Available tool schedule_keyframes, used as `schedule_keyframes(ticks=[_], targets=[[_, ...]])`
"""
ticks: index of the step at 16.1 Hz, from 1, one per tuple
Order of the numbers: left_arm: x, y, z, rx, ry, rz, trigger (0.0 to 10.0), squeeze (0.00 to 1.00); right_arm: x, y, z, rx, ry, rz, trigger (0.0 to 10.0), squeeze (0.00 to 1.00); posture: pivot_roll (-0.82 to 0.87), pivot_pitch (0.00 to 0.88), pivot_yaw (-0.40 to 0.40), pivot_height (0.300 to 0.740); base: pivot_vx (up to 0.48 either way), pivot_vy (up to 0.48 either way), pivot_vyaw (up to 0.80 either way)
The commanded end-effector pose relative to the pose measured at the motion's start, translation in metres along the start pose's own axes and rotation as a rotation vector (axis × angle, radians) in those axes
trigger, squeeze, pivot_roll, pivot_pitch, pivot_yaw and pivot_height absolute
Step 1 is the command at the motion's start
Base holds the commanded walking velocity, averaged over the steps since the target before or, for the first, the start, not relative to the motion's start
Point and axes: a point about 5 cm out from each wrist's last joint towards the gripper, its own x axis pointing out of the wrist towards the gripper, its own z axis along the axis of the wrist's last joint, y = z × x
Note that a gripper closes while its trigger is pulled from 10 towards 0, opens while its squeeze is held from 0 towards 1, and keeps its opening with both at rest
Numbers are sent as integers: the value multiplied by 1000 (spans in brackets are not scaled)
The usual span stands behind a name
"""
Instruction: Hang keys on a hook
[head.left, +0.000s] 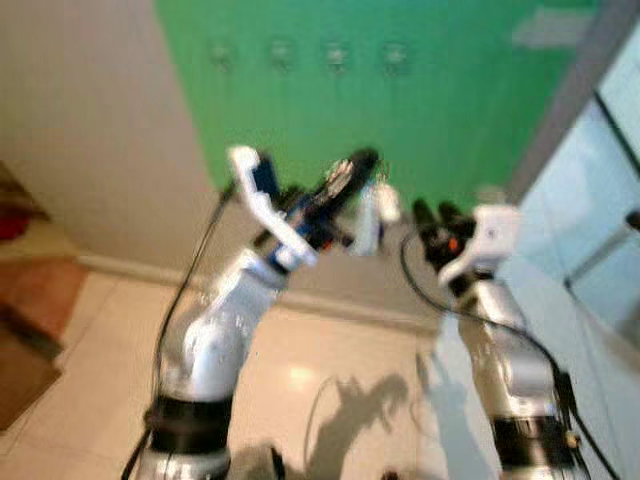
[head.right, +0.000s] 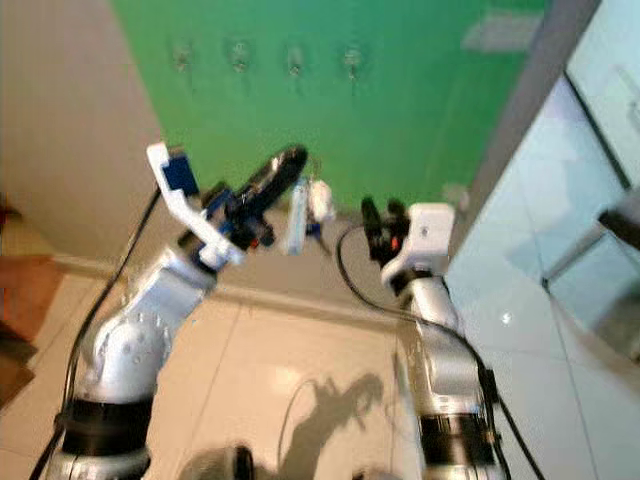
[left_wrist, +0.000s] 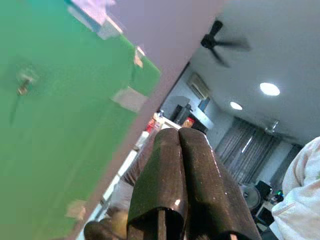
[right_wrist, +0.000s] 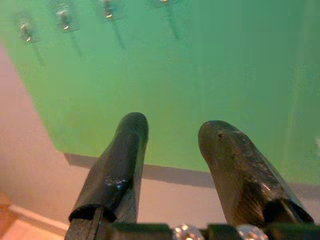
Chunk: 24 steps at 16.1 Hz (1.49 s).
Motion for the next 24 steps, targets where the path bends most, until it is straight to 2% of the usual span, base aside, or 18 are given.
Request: schedule_keyframes(ticks=[1, 13, 24], targets=[[4, -7, 3, -3, -7, -34, 10000, 0, -1, -2, 0, 1, 6, -12, 10000, 0, 21, 108, 20, 740, 259, 0, 0], [19, -15, 7, -5, 6, -122, 10000, 0, 3, -1, 5, 55, -37, -57, 10000, 0, 22, 103, 25, 740, 267, 0, 0], [18, -15, 6, -6, 13, -124, 10000, 0, 3, -1, 5, 63, -46, -52, 10000, 0, 23, 101, 26, 740, 326, 0, 0]])
